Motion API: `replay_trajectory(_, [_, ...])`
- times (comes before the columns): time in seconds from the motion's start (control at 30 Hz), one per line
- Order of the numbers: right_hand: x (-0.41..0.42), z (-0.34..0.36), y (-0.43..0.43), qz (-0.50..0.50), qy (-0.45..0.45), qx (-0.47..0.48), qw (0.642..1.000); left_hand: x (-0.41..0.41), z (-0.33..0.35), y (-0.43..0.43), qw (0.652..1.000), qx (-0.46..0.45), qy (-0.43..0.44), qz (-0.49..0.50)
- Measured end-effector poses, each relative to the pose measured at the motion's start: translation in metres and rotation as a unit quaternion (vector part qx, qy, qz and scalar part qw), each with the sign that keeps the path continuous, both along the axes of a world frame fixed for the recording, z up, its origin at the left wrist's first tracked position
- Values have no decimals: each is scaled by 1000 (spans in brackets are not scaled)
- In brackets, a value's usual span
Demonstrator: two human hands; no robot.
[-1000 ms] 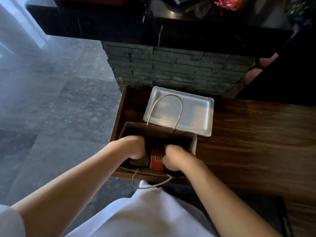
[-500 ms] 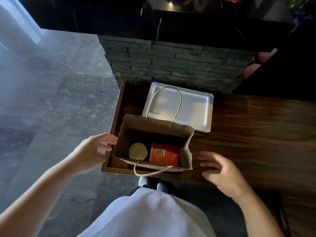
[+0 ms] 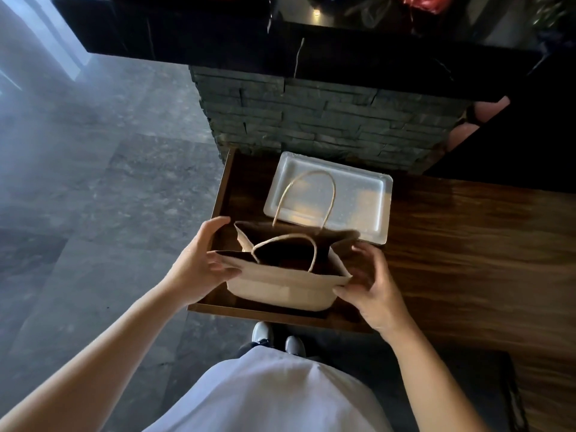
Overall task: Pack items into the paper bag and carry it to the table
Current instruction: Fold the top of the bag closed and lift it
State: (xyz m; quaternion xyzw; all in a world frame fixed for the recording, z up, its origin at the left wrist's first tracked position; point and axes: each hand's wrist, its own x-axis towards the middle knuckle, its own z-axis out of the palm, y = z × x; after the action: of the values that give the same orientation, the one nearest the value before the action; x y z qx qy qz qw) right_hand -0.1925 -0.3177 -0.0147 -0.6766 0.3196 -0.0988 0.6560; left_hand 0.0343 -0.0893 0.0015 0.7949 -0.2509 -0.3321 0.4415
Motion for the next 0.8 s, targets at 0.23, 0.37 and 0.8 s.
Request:
replay_trajectory(0.23, [31, -19, 5, -124, 90, 8, 988, 18, -19, -27, 983, 104, 121, 92])
replay_trajectory(0.37, [41, -34, 9, -121, 220, -156, 955, 8, -40, -35, 965, 247, 38, 81])
replay_trajectory(0.8, [77, -36, 53, 169, 133, -456, 863, -29, -61, -38, 923, 71, -346, -154])
